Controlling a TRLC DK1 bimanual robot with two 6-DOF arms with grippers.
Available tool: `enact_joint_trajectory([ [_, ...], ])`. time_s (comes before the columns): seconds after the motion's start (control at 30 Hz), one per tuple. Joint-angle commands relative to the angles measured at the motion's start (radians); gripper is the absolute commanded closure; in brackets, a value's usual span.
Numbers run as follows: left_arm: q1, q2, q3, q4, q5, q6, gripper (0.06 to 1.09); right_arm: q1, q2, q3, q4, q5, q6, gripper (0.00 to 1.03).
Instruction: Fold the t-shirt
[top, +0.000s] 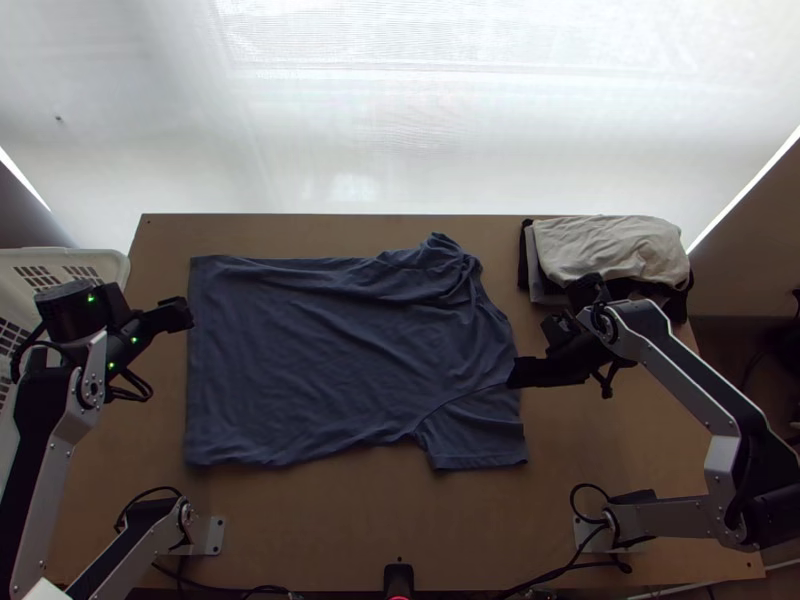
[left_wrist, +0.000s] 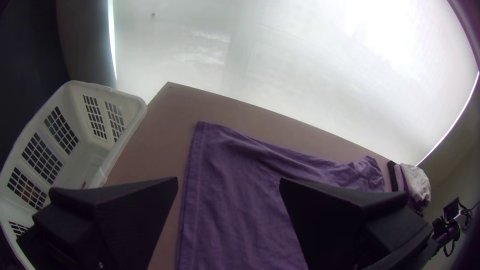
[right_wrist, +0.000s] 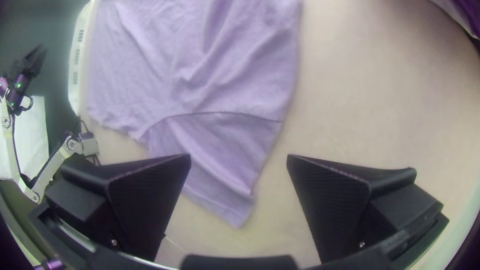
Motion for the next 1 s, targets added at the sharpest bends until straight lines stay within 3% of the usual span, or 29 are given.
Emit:
enact_joint_trajectory([
  [0.0, 0.006, -0.033, -0.006, -0.023, -0.001, -0.001, 0.10, 0.004, 0.046, -0.064, 0.065, -0.011, 0.004, 0.15],
  [0.37, 0.010, -0.053, 0.007, -0.041, -0.006, -0.001, 0.10, 0.029, 0.114, -0.064, 0.190, 0.030, 0.015, 0.15],
  [0.47, 0.014, -0.054, 0.012, -0.047, -0.007, 0.002, 0.10, 0.044, 0.117, -0.067, 0.208, 0.033, 0.029, 0.21],
  [0.7, 0.016, -0.053, 0.009, -0.047, -0.006, 0.000, 0.10, 0.102, 0.129, -0.073, 0.256, 0.061, 0.072, 0.22],
  [0.77, 0.013, -0.051, 0.009, -0.047, -0.006, 0.000, 0.10, 0.108, 0.134, -0.078, 0.285, 0.080, 0.073, 0.40],
  [0.9, 0.017, -0.056, 0.007, -0.056, -0.007, 0.002, 0.10, 0.102, 0.125, -0.092, 0.363, 0.118, 0.085, 0.94],
  [0.97, 0.029, -0.056, 0.004, -0.087, -0.006, 0.006, 0.10, 0.093, 0.112, -0.099, 0.381, 0.141, 0.084, 1.00],
])
